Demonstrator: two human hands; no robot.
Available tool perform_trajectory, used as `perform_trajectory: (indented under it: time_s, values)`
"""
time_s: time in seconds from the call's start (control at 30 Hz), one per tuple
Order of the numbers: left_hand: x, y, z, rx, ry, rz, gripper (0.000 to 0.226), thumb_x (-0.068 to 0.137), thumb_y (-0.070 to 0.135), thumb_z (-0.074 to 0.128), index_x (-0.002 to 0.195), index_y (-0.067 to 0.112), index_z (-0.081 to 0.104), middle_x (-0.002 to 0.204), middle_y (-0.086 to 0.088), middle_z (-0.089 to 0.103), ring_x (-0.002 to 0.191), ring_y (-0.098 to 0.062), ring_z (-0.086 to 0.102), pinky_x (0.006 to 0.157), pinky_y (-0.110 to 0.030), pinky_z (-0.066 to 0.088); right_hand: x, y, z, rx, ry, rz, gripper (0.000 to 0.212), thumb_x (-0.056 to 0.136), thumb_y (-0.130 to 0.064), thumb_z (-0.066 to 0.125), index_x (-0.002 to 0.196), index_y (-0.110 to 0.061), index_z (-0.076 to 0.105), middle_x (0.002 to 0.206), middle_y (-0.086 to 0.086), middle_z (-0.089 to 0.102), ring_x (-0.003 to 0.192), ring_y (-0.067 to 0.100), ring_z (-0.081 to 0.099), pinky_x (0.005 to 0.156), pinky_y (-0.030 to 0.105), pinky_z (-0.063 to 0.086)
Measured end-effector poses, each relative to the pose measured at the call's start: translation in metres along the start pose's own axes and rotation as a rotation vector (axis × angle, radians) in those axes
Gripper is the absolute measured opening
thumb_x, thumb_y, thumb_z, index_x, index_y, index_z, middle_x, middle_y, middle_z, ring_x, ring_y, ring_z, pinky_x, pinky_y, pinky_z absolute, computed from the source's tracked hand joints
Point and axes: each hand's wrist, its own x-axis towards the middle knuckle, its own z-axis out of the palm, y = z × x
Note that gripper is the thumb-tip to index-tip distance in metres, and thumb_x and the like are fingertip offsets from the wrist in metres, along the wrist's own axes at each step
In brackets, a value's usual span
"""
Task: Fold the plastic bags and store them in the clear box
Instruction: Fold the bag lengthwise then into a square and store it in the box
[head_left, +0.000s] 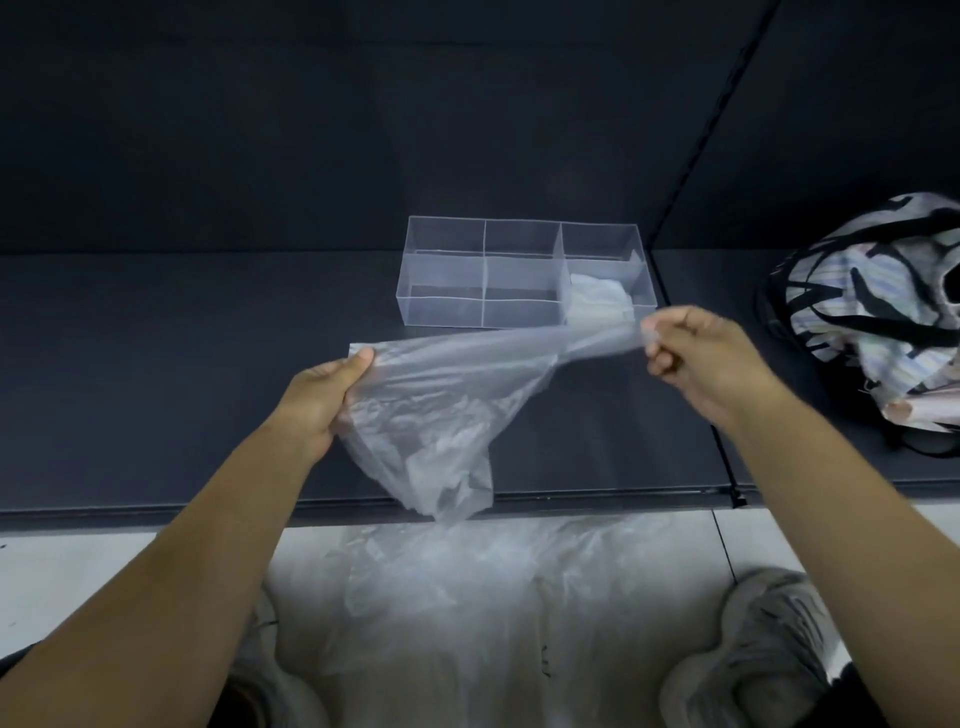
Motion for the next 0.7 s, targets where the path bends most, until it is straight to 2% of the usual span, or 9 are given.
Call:
perform_trajectory:
  time_s: [0.07,0.17,0.3,0.37,0.43,0.5,0.53,0.63,0.7]
  values:
    - [0.007,0.01,0.011,-0.042,0.007,-0.02,0.025,0.079,0.035,0.076,0.09,0.013,0.072,0.09,-0.009,0.075,0.076,-0.023,0.071,0.077,-0.036,0.057,0.013,-0.016,0.003,0.082,0.045,-0.028,0.016,0.094,-0.001,0.051,0.085,-0.012,0.06,0.057,-0.003,0.059,0.049,0.004,0.047,0.056,0.018,0.042]
    - [0.021,0.019,0.024,-0.146,0.058,-0.099,0.04,0.084,0.041,0.07,0.107,0.009,0.068,0.103,-0.011,0.071,0.091,-0.027,0.069,0.086,-0.043,0.055,0.026,-0.024,0.019,0.232,0.109,-0.033,0.004,0.095,-0.01,0.054,0.096,-0.014,0.055,0.076,0.002,0.062,0.066,0.008,0.059,0.067,0.021,0.05]
    - [0.024,0.009,0.026,-0.273,0.06,-0.171,0.053,0.09,0.06,0.049,0.108,0.012,0.063,0.098,0.0,0.07,0.085,-0.016,0.067,0.065,-0.033,0.053,0.013,0.009,0.044,0.01,0.119,-0.022,0.014,0.097,-0.027,0.054,0.084,-0.021,0.052,0.08,-0.004,0.057,0.077,0.01,0.056,0.069,0.022,0.044]
    - [0.016,-0.008,0.024,-0.351,-0.006,-0.202,0.065,0.088,0.069,0.04,0.117,0.014,0.058,0.104,0.002,0.069,0.094,-0.014,0.065,0.073,-0.029,0.049,-0.002,0.038,0.05,-0.104,-0.039,-0.028,0.006,0.092,-0.027,0.062,0.091,-0.023,0.057,0.089,-0.007,0.06,0.084,0.005,0.058,0.075,0.02,0.044]
    - [0.002,-0.03,0.026,-0.401,-0.1,-0.2,0.07,0.085,0.072,0.04,0.126,0.016,0.055,0.114,0.001,0.067,0.104,-0.014,0.063,0.083,-0.029,0.048,-0.013,0.064,0.054,-0.297,-0.301,0.003,0.034,0.084,-0.022,0.072,0.115,-0.026,0.058,0.111,-0.007,0.056,0.102,0.003,0.056,0.085,0.018,0.043]
    - [-0.016,-0.05,0.036,-0.414,-0.193,-0.198,0.064,0.085,0.065,0.047,0.129,0.018,0.054,0.118,0.0,0.066,0.109,-0.014,0.062,0.09,-0.03,0.048,-0.015,0.085,0.059,-0.52,-0.451,0.029,0.06,0.078,-0.02,0.078,0.13,-0.032,0.05,0.126,-0.003,0.045,0.117,0.01,0.048,0.093,0.019,0.039]
    - [-0.026,-0.058,0.043,-0.419,-0.236,-0.202,0.061,0.083,0.058,0.054,0.129,0.018,0.054,0.12,-0.001,0.067,0.111,-0.015,0.062,0.094,-0.03,0.047,-0.015,0.091,0.062,-0.594,-0.467,0.029,0.062,0.077,-0.018,0.079,0.13,-0.033,0.05,0.128,-0.002,0.041,0.121,0.013,0.045,0.097,0.02,0.037]
    - [-0.051,-0.076,0.066,-0.401,-0.305,-0.205,0.051,0.078,0.028,0.07,0.124,0.01,0.057,0.117,-0.005,0.069,0.106,-0.014,0.066,0.103,-0.033,0.045,-0.01,0.104,0.068,-0.727,-0.401,-0.033,0.039,0.078,-0.016,0.078,0.11,-0.028,0.06,0.124,-0.003,0.038,0.125,0.018,0.039,0.11,0.031,0.031]
    - [-0.061,-0.084,0.08,-0.315,-0.298,-0.204,0.038,0.083,0.013,0.07,0.118,0.006,0.06,0.113,-0.007,0.07,0.103,-0.014,0.068,0.103,-0.033,0.045,-0.007,0.105,0.069,-0.731,-0.352,-0.083,0.021,0.077,-0.019,0.08,0.085,-0.025,0.062,0.115,-0.006,0.041,0.118,0.017,0.044,0.106,0.028,0.034]
